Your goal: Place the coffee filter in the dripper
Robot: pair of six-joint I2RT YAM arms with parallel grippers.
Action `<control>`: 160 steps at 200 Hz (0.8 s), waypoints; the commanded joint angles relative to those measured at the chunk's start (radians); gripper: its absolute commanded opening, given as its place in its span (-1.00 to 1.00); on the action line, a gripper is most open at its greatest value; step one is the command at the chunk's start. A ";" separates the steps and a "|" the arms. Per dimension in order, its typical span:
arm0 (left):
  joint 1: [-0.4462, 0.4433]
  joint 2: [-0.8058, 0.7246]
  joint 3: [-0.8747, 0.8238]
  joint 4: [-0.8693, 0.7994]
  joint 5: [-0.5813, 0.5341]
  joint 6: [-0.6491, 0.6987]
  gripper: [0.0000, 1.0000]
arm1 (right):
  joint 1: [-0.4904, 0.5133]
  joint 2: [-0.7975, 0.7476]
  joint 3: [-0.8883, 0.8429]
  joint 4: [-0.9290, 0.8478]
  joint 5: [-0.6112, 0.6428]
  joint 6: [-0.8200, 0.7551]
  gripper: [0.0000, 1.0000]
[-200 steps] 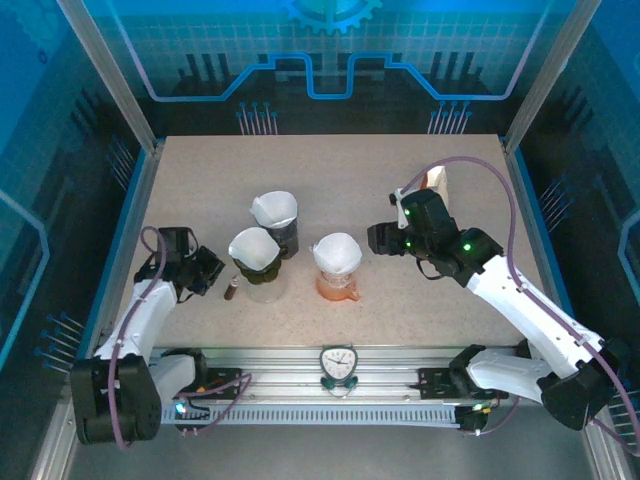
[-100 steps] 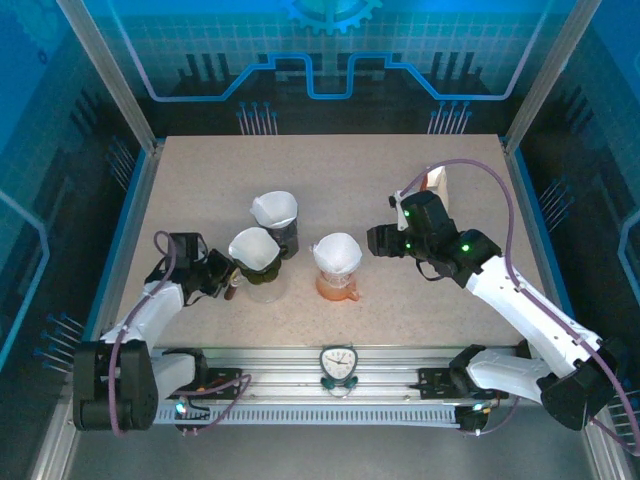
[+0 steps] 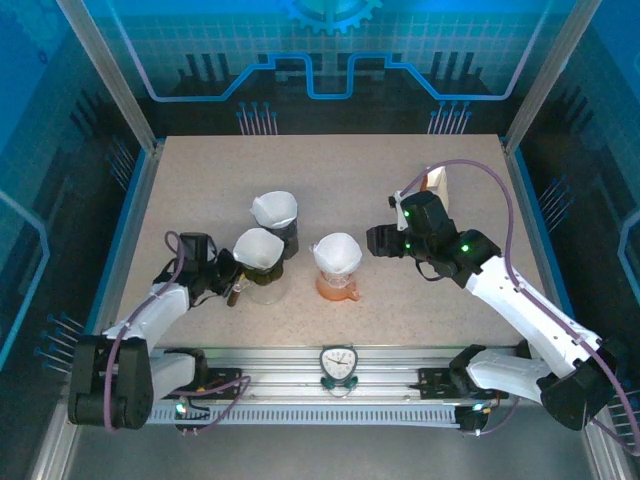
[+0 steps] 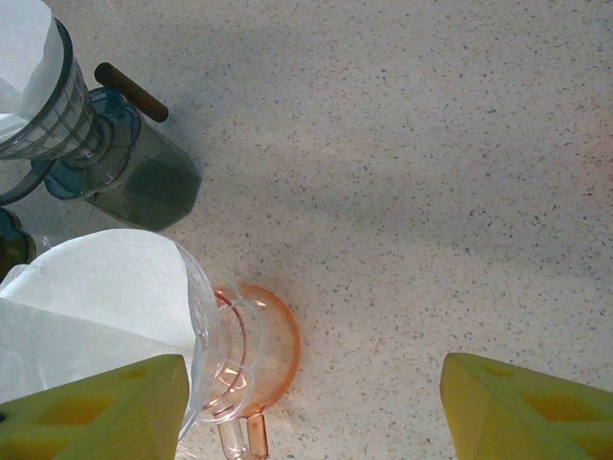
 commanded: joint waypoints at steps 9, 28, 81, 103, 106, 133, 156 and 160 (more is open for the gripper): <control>-0.048 -0.017 -0.020 0.026 0.014 -0.046 -0.86 | -0.012 -0.001 -0.007 0.020 -0.013 0.016 0.43; -0.083 -0.021 -0.013 0.030 0.005 -0.058 -0.87 | -0.013 0.003 -0.009 0.026 -0.020 0.020 0.42; -0.157 0.001 -0.013 0.073 -0.027 -0.095 -0.90 | -0.012 0.007 -0.013 0.031 -0.027 0.030 0.43; -0.190 0.026 -0.011 0.097 -0.033 -0.102 -0.91 | -0.012 0.008 -0.013 0.031 -0.032 0.033 0.43; -0.194 0.032 -0.011 0.100 -0.032 -0.103 -0.91 | -0.013 0.006 -0.012 0.030 -0.032 0.033 0.43; -0.207 0.033 -0.010 0.089 -0.038 -0.103 -0.91 | -0.012 0.008 -0.012 0.028 -0.030 0.034 0.43; -0.192 -0.032 -0.001 -0.002 -0.089 -0.083 -0.73 | -0.012 0.009 -0.013 0.028 -0.029 0.035 0.43; -0.186 -0.048 0.001 -0.019 -0.096 -0.081 -0.69 | -0.012 0.009 -0.015 0.028 -0.028 0.034 0.43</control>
